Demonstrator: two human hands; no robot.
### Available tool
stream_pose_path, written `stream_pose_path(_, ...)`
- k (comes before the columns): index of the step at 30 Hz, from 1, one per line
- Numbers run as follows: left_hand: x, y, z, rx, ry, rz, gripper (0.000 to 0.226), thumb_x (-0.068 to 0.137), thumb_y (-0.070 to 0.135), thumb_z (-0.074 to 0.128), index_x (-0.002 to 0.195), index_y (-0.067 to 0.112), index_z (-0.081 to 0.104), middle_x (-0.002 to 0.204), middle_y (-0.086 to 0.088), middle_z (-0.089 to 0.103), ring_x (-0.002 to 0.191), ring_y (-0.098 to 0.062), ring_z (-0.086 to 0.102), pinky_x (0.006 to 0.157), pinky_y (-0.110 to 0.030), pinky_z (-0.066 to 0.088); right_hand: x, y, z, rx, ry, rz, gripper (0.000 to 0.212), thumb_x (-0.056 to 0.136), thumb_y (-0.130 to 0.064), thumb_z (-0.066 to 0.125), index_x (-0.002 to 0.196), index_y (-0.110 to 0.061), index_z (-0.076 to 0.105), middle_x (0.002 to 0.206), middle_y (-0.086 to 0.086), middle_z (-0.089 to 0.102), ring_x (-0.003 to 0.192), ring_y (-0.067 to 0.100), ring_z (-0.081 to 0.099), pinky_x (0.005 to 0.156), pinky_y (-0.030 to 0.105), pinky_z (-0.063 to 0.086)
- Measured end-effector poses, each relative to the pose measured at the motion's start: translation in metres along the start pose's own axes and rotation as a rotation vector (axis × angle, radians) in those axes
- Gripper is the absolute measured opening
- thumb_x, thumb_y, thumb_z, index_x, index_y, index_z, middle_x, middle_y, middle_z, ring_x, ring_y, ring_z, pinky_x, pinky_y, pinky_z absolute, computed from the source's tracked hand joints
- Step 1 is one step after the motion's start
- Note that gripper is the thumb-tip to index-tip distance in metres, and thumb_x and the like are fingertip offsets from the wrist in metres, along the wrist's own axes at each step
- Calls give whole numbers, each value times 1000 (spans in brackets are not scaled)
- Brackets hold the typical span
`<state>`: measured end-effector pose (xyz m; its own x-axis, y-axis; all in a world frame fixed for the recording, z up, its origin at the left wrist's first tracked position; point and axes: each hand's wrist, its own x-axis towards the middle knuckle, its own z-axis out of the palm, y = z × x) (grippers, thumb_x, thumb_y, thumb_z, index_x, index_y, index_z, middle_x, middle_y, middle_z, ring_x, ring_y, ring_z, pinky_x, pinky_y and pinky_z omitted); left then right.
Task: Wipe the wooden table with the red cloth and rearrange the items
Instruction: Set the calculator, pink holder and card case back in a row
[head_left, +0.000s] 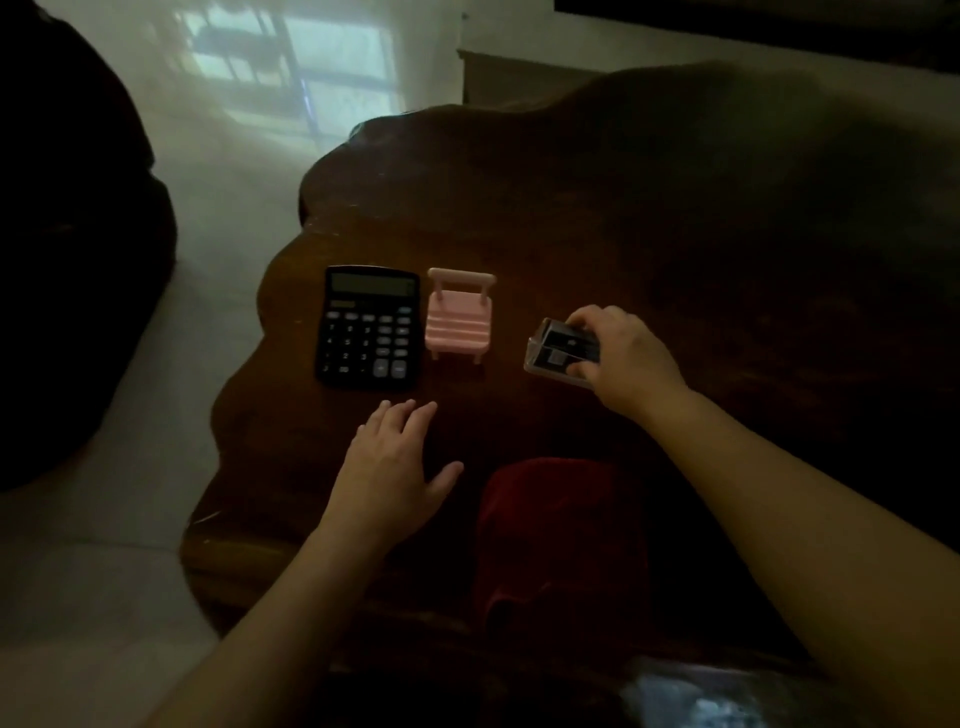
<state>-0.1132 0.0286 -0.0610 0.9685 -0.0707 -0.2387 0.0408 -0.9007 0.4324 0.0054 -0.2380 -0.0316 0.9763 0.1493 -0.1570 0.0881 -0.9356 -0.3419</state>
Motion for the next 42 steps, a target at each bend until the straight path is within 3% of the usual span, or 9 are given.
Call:
stream_pose_path(9,-5,-14,-1,-38,-5,-20,80,86,56,62,152,28,26,158,-2,31,146,-22,21,115,-42,24,40,-36,30,-147,-56,-88,58,82,-21,78,132,-33,50,119,-4,55,108,17,51,77,34,42)
stream_pose_path(16,-2,1,-1,-57,-1,1,79,87,54,62,152,27,27,156,-2,33,143,-21,26,113,-39,29,31,-33,24,-75,-82,-63,74,84,-22,78,147,-32,41,141,-2,52,128,20,49,98,45,46)
stream_pose_path(26,2,35,-5,-61,-5,29,79,84,55,65,150,29,29,153,-2,37,139,-22,33,110,-42,35,-49,-6,-15,114,57,-77,73,88,-38,74,151,-25,39,152,3,46,139,22,42,105,43,41)
stream_pose_path(34,-11,53,-7,-95,-60,-15,84,82,62,63,151,32,26,154,-3,35,137,-23,35,105,-46,40,-117,9,-16,204,76,16,81,86,-58,68,154,-32,30,160,3,34,144,21,34,106,43,40)
stream_pose_path(38,-19,57,-6,-119,-73,-42,85,82,62,64,151,31,26,153,-3,36,136,-22,37,103,-45,42,-138,12,-8,228,77,62,83,85,-61,67,154,-33,30,161,2,32,144,21,33,101,37,35)
stream_pose_path(42,-24,58,4,-124,-124,-105,84,82,61,65,150,29,28,151,-3,38,133,-22,42,100,-43,44,-155,14,9,268,31,155,84,85,-61,67,154,-30,31,161,2,32,145,21,33,106,40,35)
